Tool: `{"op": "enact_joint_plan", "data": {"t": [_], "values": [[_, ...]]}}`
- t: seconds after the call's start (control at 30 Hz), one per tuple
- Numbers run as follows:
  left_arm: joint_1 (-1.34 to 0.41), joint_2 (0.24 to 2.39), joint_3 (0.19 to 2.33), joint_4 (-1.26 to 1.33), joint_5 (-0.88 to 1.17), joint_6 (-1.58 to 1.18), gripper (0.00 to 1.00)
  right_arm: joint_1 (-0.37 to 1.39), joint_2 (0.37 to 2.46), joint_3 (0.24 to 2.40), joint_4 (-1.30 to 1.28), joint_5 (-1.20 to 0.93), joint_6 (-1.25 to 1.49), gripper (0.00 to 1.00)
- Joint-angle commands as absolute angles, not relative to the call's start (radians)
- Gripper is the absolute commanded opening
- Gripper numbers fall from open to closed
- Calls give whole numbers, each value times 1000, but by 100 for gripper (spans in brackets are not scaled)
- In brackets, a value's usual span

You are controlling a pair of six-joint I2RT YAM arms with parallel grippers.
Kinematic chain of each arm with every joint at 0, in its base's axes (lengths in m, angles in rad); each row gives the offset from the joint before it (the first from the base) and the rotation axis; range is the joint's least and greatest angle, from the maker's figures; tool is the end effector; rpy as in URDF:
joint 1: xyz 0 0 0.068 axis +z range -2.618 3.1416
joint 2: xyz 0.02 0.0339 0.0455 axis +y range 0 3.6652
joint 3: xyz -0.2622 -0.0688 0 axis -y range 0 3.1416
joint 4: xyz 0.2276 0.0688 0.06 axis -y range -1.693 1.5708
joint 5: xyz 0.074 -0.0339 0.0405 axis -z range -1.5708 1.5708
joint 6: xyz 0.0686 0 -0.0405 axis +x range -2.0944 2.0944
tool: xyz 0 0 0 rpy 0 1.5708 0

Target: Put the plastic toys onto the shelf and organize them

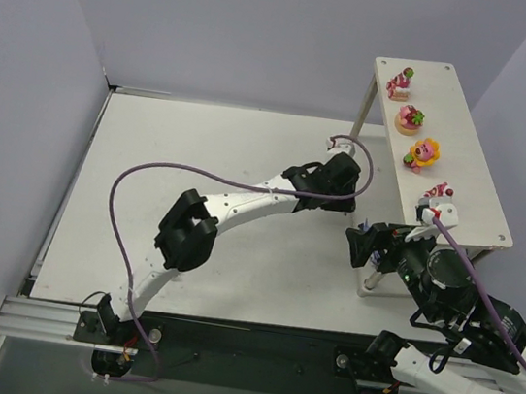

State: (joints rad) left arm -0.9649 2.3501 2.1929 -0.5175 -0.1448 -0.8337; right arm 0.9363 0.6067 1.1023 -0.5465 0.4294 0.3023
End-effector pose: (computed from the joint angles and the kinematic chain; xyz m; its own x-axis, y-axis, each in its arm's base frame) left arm 0.3209 -0.4458 0.2350 -0.7939 -0.1407 -0.5916 0.2402 0.8212 -0.5176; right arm 0.0897 0.0737 0.4171 -0.1734 0.2210 -0.9597 -0.4548 0.8464 0.2771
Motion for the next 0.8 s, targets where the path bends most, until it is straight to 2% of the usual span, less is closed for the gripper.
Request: {"op": "enact_joint_plan", "data": {"t": [0.0, 0.3, 0.57, 0.73, 0.77], "values": [[-956, 2091, 1979, -428, -261, -801, 0, 931, 597, 1104, -523, 466, 281, 93], [-913, 1908, 1585, -476, -216, -784, 0, 930, 635, 1106, -537, 469, 302, 92], [-905, 1907, 1468, -413, -202, -813, 0, 931, 663, 1121, -545, 456, 313, 92], [-902, 1910, 1447, -400, -204, -821, 9, 931, 667, 1131, -549, 451, 314, 92], [-902, 1907, 1444, -399, -207, -819, 14, 931, 669, 1132, -548, 451, 314, 92]]}}
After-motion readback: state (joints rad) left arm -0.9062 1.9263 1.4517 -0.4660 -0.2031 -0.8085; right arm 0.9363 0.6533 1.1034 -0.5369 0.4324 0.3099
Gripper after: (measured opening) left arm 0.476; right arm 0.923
